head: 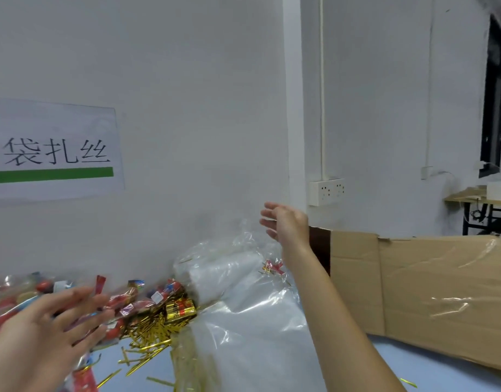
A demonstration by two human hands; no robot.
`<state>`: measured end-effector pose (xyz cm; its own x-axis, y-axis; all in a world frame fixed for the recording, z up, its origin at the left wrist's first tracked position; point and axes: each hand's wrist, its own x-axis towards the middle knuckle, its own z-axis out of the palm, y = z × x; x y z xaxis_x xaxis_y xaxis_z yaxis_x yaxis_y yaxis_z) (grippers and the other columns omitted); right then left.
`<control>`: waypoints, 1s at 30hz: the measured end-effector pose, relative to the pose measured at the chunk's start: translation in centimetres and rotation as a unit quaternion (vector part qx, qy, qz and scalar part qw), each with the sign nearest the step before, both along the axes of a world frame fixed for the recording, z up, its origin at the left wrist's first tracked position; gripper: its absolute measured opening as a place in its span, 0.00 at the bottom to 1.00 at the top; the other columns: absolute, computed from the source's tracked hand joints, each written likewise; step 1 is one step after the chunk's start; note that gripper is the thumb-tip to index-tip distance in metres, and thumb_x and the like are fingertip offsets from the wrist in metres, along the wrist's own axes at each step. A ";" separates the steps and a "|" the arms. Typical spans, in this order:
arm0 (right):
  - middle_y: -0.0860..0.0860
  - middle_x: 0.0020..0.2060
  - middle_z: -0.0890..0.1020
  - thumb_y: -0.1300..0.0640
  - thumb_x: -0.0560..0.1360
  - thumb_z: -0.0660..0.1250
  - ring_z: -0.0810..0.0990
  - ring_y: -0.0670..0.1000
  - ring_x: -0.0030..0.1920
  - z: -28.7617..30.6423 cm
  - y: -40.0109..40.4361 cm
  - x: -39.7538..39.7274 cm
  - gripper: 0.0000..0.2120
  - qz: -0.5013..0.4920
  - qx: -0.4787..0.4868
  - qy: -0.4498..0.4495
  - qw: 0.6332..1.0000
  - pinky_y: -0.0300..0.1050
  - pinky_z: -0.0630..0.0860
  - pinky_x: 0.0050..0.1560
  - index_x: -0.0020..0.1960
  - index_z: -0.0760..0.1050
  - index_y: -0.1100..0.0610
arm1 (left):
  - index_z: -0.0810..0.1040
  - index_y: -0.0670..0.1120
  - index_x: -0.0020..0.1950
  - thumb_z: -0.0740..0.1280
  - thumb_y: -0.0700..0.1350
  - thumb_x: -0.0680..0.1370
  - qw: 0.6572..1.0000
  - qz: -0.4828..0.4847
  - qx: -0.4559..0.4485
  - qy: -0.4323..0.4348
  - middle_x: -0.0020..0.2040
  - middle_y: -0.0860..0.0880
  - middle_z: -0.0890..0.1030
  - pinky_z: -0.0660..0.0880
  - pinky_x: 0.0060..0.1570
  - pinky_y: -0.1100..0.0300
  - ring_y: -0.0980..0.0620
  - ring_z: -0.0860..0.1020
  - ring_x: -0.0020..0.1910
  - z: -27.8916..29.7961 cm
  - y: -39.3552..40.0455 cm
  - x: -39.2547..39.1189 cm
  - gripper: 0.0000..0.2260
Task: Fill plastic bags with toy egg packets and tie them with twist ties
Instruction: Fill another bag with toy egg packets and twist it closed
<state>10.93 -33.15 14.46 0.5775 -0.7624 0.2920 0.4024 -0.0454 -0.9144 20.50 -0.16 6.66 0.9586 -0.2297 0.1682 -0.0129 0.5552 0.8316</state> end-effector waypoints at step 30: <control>0.52 0.54 0.76 0.59 0.77 0.59 0.74 0.55 0.55 -15.5 8.7 2.8 0.11 0.025 -0.577 0.478 0.662 0.49 0.67 0.56 0.59 0.68 0.53 | 0.80 0.46 0.47 0.62 0.43 0.83 0.886 -0.031 0.432 -0.164 0.41 0.51 0.83 0.75 0.38 0.60 0.55 0.82 0.38 -2.5 -3.9 -3.4 0.08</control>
